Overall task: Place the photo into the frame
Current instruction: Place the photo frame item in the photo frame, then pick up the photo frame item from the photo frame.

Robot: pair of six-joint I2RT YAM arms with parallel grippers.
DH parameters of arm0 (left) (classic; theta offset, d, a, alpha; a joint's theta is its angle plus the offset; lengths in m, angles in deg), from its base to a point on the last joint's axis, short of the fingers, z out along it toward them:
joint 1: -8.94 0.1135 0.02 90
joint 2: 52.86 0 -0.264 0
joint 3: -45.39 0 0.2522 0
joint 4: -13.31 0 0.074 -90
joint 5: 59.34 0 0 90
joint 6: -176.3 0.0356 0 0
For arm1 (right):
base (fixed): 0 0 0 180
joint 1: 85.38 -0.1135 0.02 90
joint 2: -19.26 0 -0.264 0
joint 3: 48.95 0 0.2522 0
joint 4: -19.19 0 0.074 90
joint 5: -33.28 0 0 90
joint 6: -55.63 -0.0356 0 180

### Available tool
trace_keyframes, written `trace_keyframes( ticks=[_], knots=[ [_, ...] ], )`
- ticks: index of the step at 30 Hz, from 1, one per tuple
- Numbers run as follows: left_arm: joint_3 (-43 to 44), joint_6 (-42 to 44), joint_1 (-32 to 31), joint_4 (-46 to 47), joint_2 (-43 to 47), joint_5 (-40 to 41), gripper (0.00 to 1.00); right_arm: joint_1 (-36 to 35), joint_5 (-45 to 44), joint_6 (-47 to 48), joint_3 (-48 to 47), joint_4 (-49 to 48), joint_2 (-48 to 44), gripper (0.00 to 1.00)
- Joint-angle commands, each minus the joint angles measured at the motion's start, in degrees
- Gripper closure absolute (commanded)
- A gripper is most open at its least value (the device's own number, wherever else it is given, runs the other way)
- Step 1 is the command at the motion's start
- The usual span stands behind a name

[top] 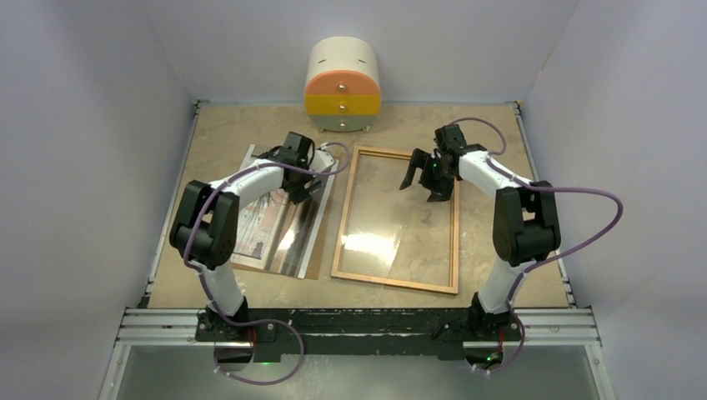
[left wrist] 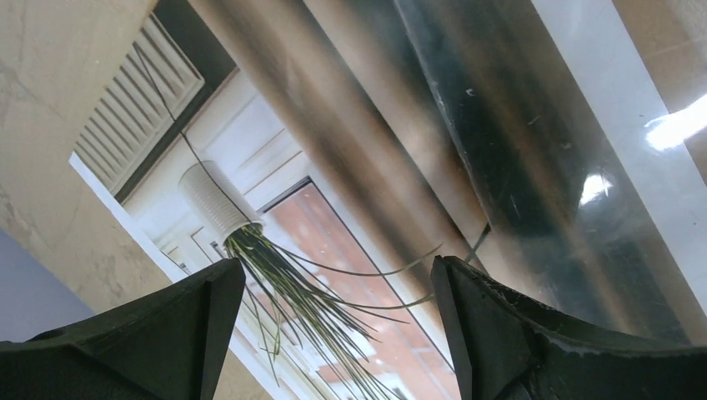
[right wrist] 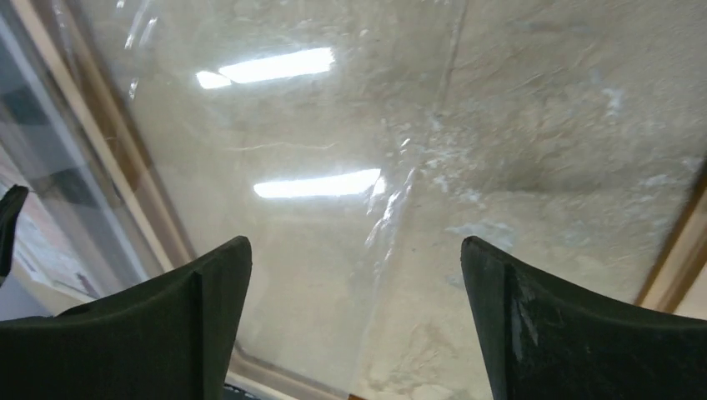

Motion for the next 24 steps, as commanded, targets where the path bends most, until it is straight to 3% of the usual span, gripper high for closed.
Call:
trace_keyframes(
  ticks=[1, 7, 17, 24],
  knots=[
    [-0.5, 0.4, -0.9, 2.4, -0.1, 3.0, 0.11, 0.5, -5.5, -0.7, -2.4, 3.9, -0.4, 0.01],
    [-2.2, 1.0, -0.9, 3.2, 1.0, 3.2, 0.11, 0.7, -3.8, -3.5, 6.8, 1.0, -8.8, 0.01],
    [-4.3, 0.3, -1.1, 4.6, 0.0, 2.5, 0.12, -0.2, 9.5, -10.7, 28.2, -8.1, -22.9, 0.01],
    [-4.7, -0.1, -1.5, 5.0, -0.4, 2.7, 0.12, -5.0, 11.1, -21.6, 39.5, -22.1, -27.1, 0.01]
  ],
)
